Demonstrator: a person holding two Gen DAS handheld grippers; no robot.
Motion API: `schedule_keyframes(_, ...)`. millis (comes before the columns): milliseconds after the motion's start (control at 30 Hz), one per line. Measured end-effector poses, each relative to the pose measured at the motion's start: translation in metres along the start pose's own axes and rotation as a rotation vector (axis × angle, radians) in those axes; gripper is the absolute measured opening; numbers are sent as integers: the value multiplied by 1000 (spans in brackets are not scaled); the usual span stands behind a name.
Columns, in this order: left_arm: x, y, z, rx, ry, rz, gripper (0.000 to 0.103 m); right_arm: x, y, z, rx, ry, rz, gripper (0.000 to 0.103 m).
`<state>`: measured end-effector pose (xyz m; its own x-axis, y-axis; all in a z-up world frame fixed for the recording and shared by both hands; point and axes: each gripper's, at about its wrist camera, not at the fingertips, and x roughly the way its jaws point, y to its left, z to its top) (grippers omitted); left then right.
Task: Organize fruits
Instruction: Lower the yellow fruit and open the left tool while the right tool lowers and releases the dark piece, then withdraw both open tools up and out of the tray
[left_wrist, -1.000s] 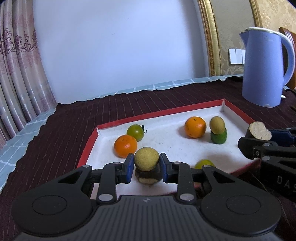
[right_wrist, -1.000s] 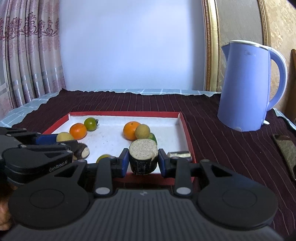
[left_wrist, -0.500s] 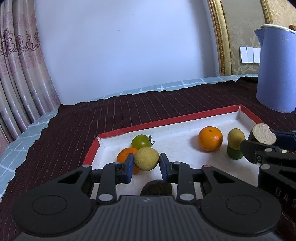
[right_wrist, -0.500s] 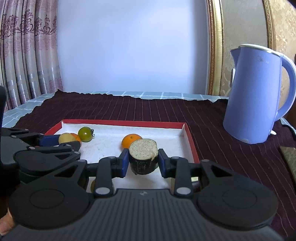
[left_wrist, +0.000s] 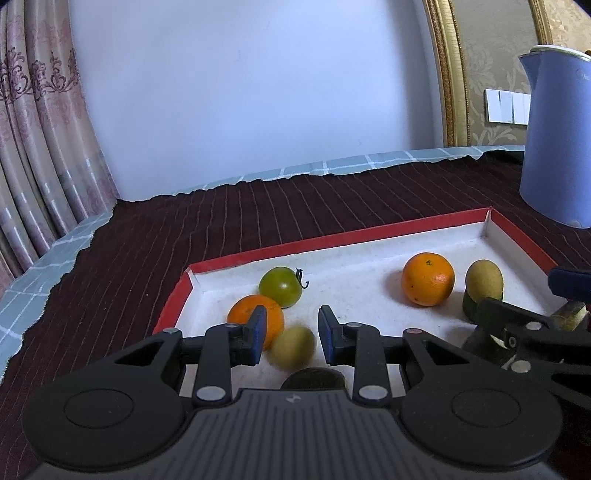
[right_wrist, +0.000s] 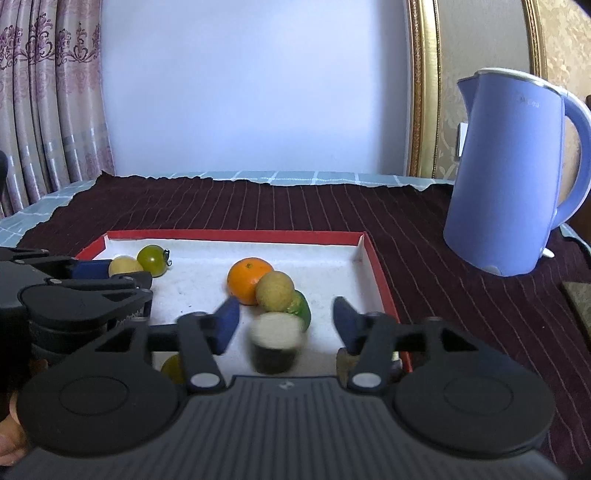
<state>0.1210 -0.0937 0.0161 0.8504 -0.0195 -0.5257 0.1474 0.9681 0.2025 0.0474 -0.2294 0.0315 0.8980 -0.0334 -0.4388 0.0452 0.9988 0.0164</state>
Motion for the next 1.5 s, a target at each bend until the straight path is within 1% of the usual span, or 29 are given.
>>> schedule_keyframes(133,-1,3,-1,-14,6,-9,31,-4,-1,-1,0,-5,0,60)
schedule_keyframes(167,-1,4,-1,-19,10,-10,32,-6,-1,-2,1,-7,-1,64)
schedule_keyframes(200,-1,5,-2,-22,12,-12,38,-7,-1,-2,0,-11,-3,66)
schedule_keyframes(233,-1,6,-2,-26,13,-12,53,-9,0,-3,-2,-14,-6,69)
schedule_keyframes(267,-2,7,-2,-32,8,-10,62,-10,0,-4,-5,-16,-7,71)
schedule_keyframes(300,-3,8,-3,-35,-2,-6,72,-11,0,-5,-5,-18,-7,71)
schedule_keyframes(333,-6,8,-3,-35,-13,1,72,-12,0,-5,-5,-18,-6,71)
schedule_keyframes(400,-9,9,-4,-33,-28,13,72,-13,0,-6,0,-20,-7,76)
schedule_keyframes(433,-10,9,-4,-33,-29,14,72,-14,-1,-7,1,-23,-10,80)
schedule_keyframes(500,-11,11,-6,-38,-18,10,72,-17,0,-9,1,-26,-14,84)
schedule_keyframes(567,-13,14,-8,-50,-4,-1,72,-22,-1,-11,2,-32,-14,93)
schedule_keyframes(633,-17,18,-11,-66,1,-11,72,-29,0,-14,1,-44,-15,99)
schedule_keyframes(700,-22,22,-14,-81,2,-14,73,-36,0,-17,-5,-53,-12,102)
schedule_keyframes(733,-25,24,-16,-88,2,-13,76,-38,1,-18,-6,-53,-11,103)
schedule_keyframes(800,-30,28,-20,-100,0,-10,80,-44,1,-22,-11,-49,-5,103)
schedule_keyframes(967,-45,38,-32,-117,-1,-5,80,-54,4,-32,-32,-26,16,103)
schedule_keyframes(1200,-58,51,-49,-142,13,2,81,-57,14,-50,-129,44,22,103)
schedule_keyframes(1300,-63,54,-57,-145,13,8,83,-50,18,-56,-171,101,41,103)
schedule_keyframes(1367,-67,56,-60,-146,-1,25,84,-47,17,-58,-167,136,70,103)
schedule_keyframes(1400,-69,57,-60,-146,-2,33,86,-46,16,-59,-157,144,78,103)
schedule_keyframes(1500,-74,61,-63,-160,-1,30,87,-45,13,-58,-146,147,75,103)
